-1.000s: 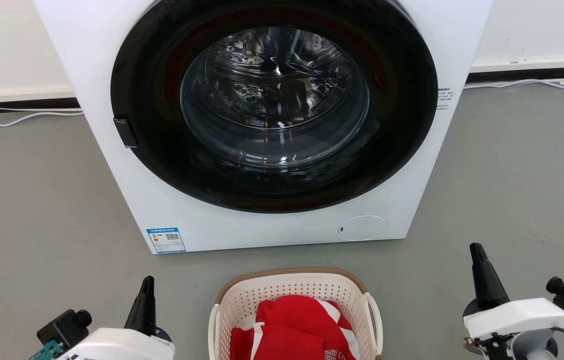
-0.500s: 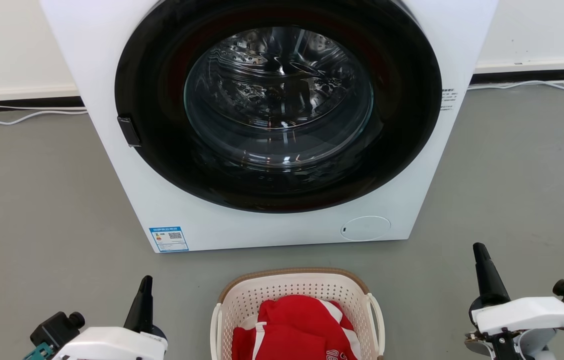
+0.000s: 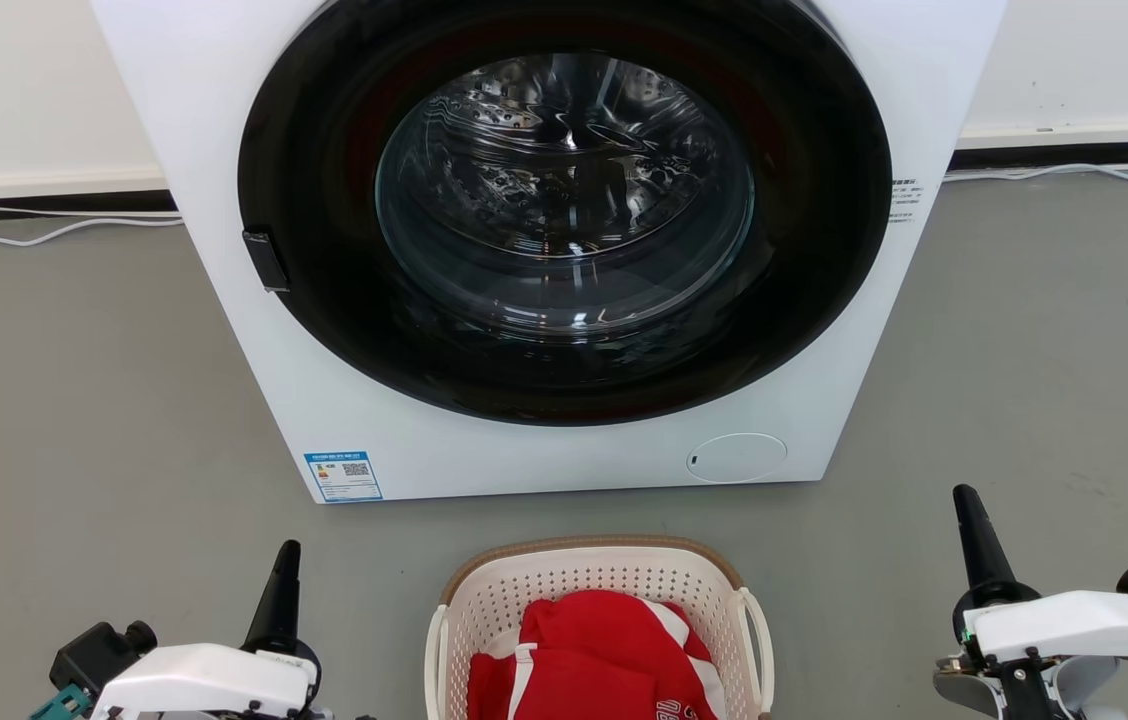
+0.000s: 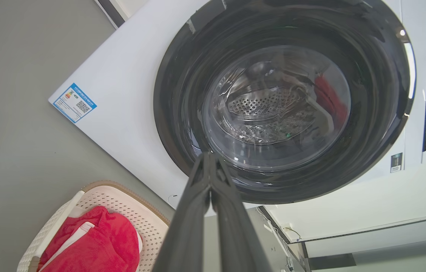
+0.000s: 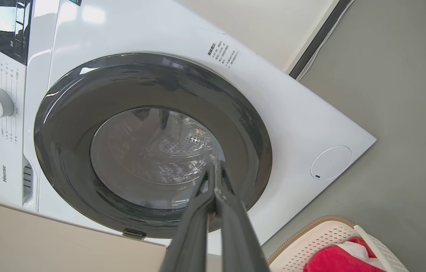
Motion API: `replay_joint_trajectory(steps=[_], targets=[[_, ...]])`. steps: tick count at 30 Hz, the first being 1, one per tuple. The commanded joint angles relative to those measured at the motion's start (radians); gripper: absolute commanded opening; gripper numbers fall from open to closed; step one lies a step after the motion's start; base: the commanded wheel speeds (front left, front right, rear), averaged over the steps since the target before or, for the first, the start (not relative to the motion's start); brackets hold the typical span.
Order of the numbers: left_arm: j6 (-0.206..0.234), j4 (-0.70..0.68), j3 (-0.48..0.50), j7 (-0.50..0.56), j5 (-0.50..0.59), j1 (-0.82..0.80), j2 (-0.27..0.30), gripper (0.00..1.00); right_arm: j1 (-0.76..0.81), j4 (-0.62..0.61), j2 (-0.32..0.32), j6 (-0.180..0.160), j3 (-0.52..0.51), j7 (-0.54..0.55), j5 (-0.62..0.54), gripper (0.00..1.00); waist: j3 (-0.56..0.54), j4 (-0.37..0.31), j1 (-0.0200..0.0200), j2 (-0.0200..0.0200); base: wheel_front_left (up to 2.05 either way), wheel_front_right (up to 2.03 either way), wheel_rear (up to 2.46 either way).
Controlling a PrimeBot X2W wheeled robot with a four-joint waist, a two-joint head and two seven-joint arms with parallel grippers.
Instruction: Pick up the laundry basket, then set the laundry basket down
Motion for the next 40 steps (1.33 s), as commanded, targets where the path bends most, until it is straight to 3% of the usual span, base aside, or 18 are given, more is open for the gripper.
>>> replay_joint_trajectory(steps=[1,28,40], targets=[[-0.012,-0.030,0.023,0.008,-0.030,-0.050,0.010,0.00,-0.028,-0.031,-0.003,0.000,0.008,0.010,0.029,0.00,0.000,0.001,-0.0001,-0.0001,0.00,0.00,0.00],[-0.034,-0.033,0.060,0.087,-0.309,-0.066,0.014,0.00,-0.024,-0.048,0.017,0.000,-0.032,0.089,0.298,0.00,0.000,0.017,-0.0001,-0.0001,0.00,0.00,0.00],[-0.048,-0.034,0.083,0.137,-0.485,-0.076,0.016,0.00,-0.021,-0.059,0.029,0.000,-0.057,0.138,0.468,0.00,-0.001,0.027,-0.0001,-0.0001,0.00,0.00,0.00]])
